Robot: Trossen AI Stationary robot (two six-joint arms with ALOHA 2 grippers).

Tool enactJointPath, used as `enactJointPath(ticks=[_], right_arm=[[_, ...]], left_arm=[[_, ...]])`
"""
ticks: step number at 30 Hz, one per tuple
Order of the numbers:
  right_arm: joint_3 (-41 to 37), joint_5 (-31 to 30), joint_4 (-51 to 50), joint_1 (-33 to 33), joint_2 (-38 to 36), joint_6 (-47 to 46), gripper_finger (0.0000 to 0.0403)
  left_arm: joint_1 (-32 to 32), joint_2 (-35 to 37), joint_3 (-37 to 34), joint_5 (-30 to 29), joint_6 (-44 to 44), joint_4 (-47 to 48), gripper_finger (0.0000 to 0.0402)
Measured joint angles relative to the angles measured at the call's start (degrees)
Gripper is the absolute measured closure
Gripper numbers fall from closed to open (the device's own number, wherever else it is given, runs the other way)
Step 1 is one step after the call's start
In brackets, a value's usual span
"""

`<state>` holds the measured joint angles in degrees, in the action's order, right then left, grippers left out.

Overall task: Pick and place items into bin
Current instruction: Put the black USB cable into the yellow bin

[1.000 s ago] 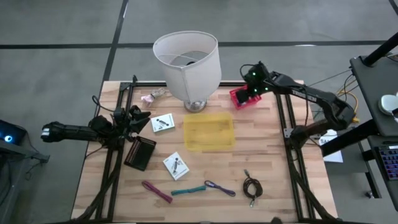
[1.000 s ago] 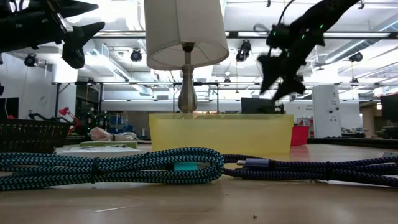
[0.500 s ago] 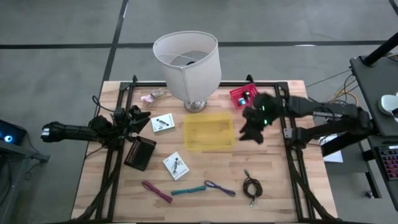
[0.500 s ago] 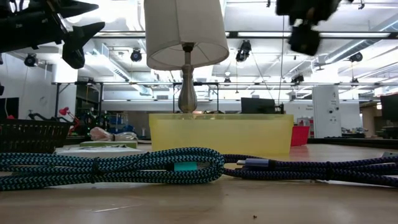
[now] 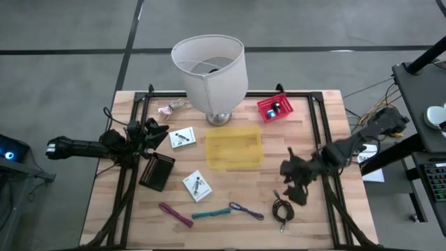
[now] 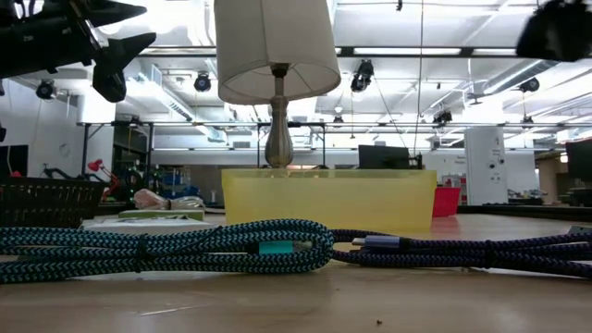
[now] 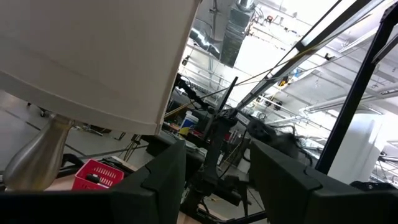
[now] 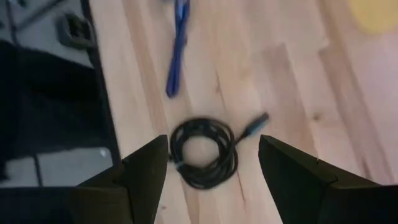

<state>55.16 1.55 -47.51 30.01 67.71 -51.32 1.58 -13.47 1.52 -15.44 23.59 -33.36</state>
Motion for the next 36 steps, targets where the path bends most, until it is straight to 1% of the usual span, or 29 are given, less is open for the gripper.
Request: enactJointPath(ticks=[6,10,13,15,20,24,31,36], right_arm=[[-1.3,-0.3,-0.1,4.0,7.7,-4.1,0.0168],[-1.4,-0.3,0.2,4.7,13.5,-4.8,0.0164],[-1.4,-0.1,1.6,5.0,17.4,-5.5,0.0151],[-1.4,1.3,2.4,5.1,19.5,-5.6,0.0141],[-1.4,2.3,3.2,5.3,24.0,-4.3,0.0126],[-1.4,2.7,3.4,5.7,26.7,-3.6,0.0123],[-1.4,3.0,4.7,6.0,30.1,-0.9,0.0146],[-1.4,2.9,4.7,6.0,31.1,-0.1,0.0185]], left_arm=[[0.0,0.0,0.0,0.0,0.0,0.0,0.0237],[0.0,0.0,0.0,0.0,0.0,0.0,0.0237],[0.0,0.0,0.0,0.0,0.0,0.0,0.0237],[0.0,0.0,0.0,0.0,0.0,0.0,0.0237],[0.0,0.0,0.0,0.0,0.0,0.0,0.0237],[0.0,0.0,0.0,0.0,0.0,0.0,0.0237],[0.0,-0.1,0.0,0.0,0.0,0.1,0.0237],[0.0,-0.1,0.0,0.0,0.0,0.1,0.0237]])
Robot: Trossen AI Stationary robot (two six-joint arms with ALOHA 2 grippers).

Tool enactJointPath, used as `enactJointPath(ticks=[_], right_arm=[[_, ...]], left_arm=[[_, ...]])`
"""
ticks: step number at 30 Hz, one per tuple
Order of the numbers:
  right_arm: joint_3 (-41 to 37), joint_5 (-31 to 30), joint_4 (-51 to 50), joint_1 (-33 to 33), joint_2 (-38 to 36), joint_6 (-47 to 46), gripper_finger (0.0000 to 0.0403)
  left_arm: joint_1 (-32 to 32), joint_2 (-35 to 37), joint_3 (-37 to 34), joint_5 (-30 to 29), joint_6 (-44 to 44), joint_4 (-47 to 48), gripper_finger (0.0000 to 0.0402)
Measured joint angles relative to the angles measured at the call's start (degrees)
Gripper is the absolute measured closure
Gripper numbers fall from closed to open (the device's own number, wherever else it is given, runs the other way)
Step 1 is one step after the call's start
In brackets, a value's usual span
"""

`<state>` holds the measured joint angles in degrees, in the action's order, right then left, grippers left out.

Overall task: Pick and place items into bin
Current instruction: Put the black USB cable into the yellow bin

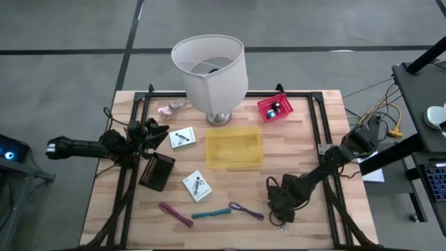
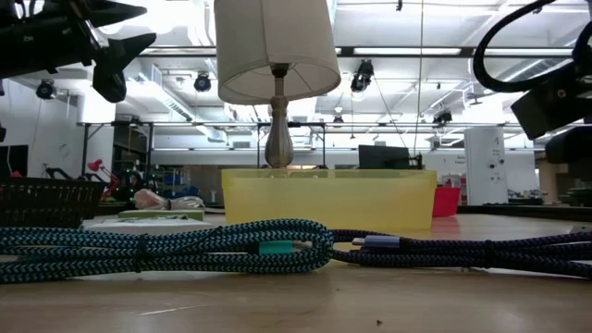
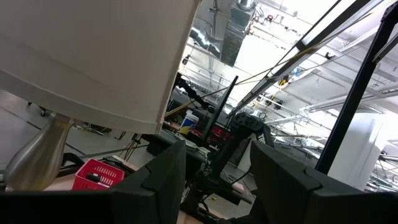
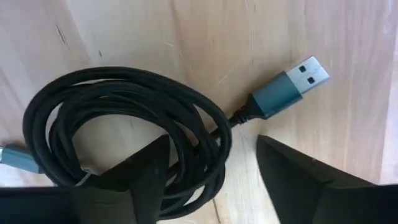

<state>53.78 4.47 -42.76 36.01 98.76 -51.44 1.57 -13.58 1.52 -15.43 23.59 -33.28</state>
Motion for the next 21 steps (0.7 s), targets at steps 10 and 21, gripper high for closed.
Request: enactJointPath(ticks=[10,21], right_arm=[[-0.1,-4.2,1.5,-0.6,-4.1,3.0,0.0379],[-0.4,-28.6,12.7,-14.9,-18.0,11.6,0.0388]], left_arm=[[0.0,0.0,0.0,0.0,0.0,0.0,0.0237],[0.0,-0.4,0.0,0.0,0.0,-0.2,0.0237]])
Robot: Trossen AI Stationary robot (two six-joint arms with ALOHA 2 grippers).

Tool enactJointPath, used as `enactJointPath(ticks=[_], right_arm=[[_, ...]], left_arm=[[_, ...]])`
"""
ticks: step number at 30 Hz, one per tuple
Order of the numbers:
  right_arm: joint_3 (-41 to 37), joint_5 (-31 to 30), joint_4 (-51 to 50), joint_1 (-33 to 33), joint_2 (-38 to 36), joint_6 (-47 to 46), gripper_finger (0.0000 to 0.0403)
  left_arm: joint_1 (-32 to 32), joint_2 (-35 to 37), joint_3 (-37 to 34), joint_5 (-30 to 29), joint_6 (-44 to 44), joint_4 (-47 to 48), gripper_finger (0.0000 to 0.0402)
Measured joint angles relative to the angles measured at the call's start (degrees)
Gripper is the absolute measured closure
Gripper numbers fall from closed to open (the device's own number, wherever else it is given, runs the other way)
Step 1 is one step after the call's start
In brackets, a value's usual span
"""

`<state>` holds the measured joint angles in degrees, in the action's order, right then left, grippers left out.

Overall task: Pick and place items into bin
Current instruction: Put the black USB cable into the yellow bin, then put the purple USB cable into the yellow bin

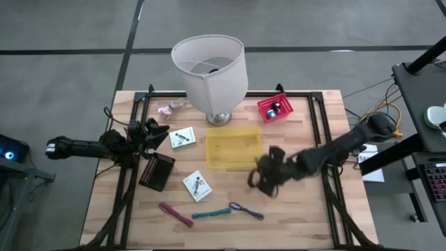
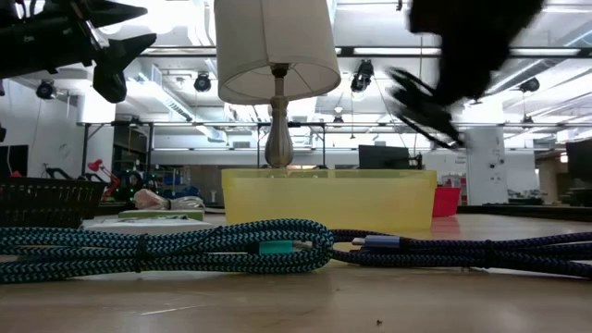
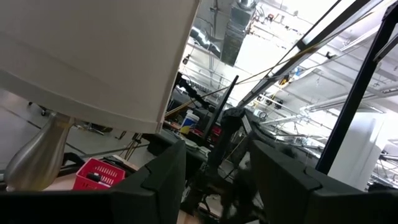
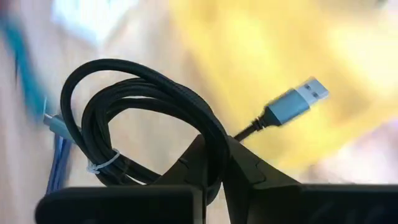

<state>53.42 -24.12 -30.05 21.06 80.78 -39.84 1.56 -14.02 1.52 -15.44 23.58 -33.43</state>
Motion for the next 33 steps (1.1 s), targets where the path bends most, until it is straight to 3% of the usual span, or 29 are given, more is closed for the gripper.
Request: enactJointPath(ticks=[5,9,13,17,23,25,30,33], right_arm=[[0.0,-2.9,10.5,-9.9,-2.5,6.6,0.0388],[-0.1,-2.6,13.2,-16.4,-1.0,6.8,0.0389],[-0.1,1.8,13.0,-20.0,1.9,7.2,0.0381],[0.2,5.8,12.9,-21.3,3.8,7.3,0.0334],[1.9,6.7,12.8,-21.3,4.5,7.0,0.0240],[2.8,12.9,12.7,-21.4,4.2,6.7,0.0216],[5.3,42.4,14.9,-18.0,3.5,12.2,0.0195],[5.6,48.5,14.3,-11.5,4.6,16.2,0.0198]], left_arm=[[0.0,-0.2,0.0,0.0,0.0,0.1,0.0237],[0.0,-0.2,0.0,0.0,0.0,0.1,0.0237],[0.0,-0.2,0.0,0.0,0.0,0.0,0.0237],[0.0,-0.1,0.0,0.0,0.0,0.0,0.0237],[0.0,-0.2,0.0,0.0,0.0,0.1,0.0237],[0.0,-0.2,0.0,0.0,0.0,0.1,0.0237],[0.0,-0.3,0.0,0.0,0.0,0.0,0.0237],[0.0,-0.5,0.0,0.0,0.0,0.1,0.0237]])
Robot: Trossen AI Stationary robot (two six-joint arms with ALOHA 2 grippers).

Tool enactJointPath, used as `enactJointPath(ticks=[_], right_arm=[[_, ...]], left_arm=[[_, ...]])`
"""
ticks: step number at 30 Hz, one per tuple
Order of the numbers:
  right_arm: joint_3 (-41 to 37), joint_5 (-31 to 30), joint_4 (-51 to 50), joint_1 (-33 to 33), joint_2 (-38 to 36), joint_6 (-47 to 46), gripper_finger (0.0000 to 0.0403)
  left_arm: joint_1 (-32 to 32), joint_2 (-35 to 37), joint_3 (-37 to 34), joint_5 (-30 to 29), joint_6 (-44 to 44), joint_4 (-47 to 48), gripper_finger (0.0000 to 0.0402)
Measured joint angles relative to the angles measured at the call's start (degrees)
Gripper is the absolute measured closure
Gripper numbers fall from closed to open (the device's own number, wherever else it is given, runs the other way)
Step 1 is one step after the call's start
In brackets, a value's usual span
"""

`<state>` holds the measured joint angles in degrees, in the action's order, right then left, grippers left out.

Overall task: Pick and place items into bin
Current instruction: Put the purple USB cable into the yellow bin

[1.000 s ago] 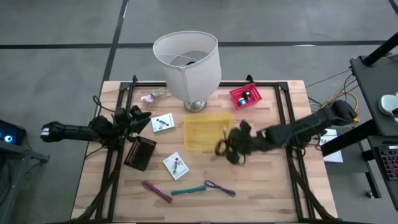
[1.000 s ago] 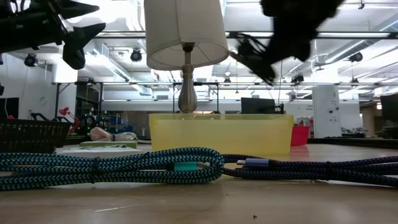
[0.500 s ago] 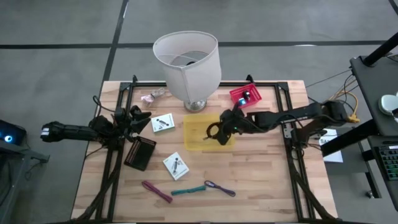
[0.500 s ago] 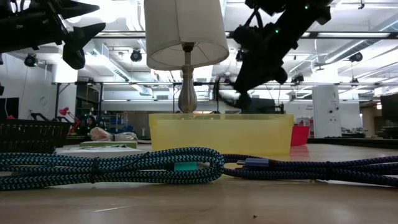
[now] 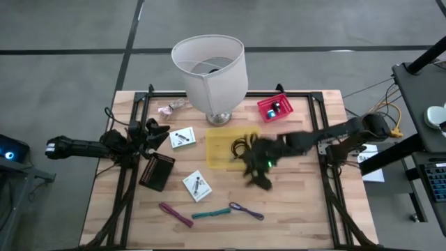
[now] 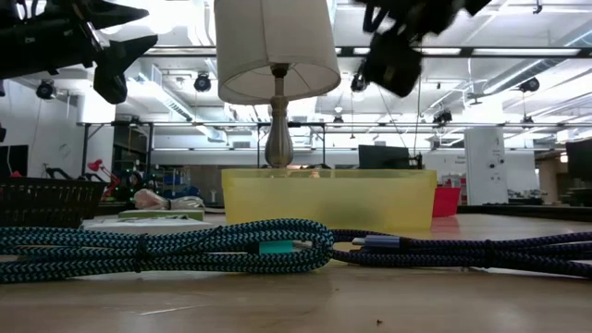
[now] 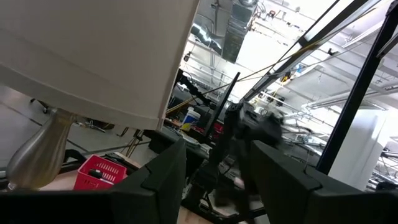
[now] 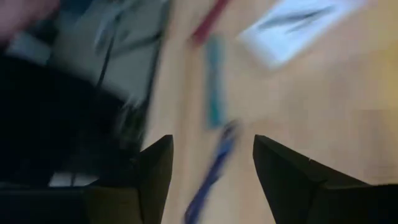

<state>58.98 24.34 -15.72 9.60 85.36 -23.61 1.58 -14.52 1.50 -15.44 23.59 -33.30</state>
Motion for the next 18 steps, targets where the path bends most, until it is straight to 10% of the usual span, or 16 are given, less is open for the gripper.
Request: enactJointPath(ticks=[4,12,18], right_arm=[[-1.3,-2.2,-0.8,10.2,0.1,4.5,0.0202],[-2.0,-26.9,-1.2,23.1,1.9,2.7,0.0202],[-2.1,-27.0,0.8,25.1,10.2,-0.9,0.0202]], left_arm=[[0.0,0.0,0.0,0.0,0.0,0.0,0.0237],[0.0,0.0,0.0,0.0,0.0,0.0,0.0237],[0.0,-0.2,0.0,0.0,0.0,-0.1,0.0237]])
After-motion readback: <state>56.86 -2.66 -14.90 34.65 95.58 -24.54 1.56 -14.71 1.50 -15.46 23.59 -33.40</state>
